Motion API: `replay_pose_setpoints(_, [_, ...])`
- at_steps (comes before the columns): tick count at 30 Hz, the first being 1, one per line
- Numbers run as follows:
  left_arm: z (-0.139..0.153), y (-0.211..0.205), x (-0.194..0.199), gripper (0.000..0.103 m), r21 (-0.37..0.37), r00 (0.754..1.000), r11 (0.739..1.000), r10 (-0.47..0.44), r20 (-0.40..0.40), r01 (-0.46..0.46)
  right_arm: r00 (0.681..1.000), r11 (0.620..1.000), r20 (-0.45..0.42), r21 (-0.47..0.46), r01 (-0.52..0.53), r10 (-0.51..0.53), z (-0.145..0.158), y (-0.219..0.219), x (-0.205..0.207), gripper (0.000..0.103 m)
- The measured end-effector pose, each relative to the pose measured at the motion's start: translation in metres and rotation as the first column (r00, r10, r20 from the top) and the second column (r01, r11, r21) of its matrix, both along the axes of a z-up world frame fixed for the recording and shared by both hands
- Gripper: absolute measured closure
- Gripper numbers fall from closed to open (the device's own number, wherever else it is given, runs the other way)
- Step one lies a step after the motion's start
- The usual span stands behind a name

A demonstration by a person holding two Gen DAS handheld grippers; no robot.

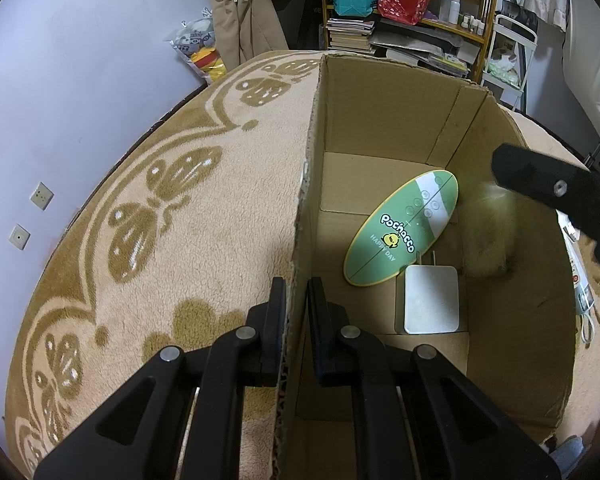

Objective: Organize rigid objects
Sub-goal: 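Lift the AIMA key tag with keys and carry it into the box, then open the right gripper and return it to the key bunch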

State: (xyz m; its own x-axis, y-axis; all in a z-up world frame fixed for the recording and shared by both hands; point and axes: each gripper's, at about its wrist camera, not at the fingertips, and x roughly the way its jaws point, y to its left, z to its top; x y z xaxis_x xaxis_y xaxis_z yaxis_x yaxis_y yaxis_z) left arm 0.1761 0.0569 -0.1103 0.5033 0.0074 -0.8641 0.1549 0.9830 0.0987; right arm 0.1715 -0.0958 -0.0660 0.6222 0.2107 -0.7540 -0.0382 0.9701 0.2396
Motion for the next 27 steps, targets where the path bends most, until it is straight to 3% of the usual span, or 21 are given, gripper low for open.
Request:
replay_pose_setpoints(1, [-0.001, 0.0, 0.0, 0.093, -0.001, 1.0, 1.0, 0.001, 0.001, -0.001, 1.0, 1.0, -0.003, 0.013, 0.007, -0.007, 0.002, -0.003, -0.001, 0.052])
replay_pose_setpoints(8, [-0.001, 0.0, 0.0, 0.093, 0.001, 1.0, 1.0, 0.001, 0.001, -0.001, 0.998, 0.999, 0.042, 0.009, 0.053, -0.053, 0.02, -0.017, -0.015, 0.022])
replay_pose_setpoints(10, [-0.001, 0.0, 0.0, 0.093, 0.0, 1.0, 1.0, 0.0, 0.001, 0.0, 0.995, 0.996, 0.054, -0.006, 0.084, -0.083, 0.023, -0.024, -0.019, 0.007])
replay_pose_setpoints(17, [-0.001, 0.0, 0.0, 0.092, 0.004, 1.0, 1.0, 0.001, 0.002, -0.001, 0.986, 0.987, 0.039, 0.001, 0.159, -0.159, 0.019, -0.059, -0.03, 0.005])
replay_pose_setpoints(27, [-0.002, 0.001, 0.0, 0.092, 0.01, 1.0, 1.0, -0.002, 0.005, 0.002, 0.963, 0.962, -0.038, 0.045, 0.269, -0.267, -0.009, -0.113, -0.05, 0.005])
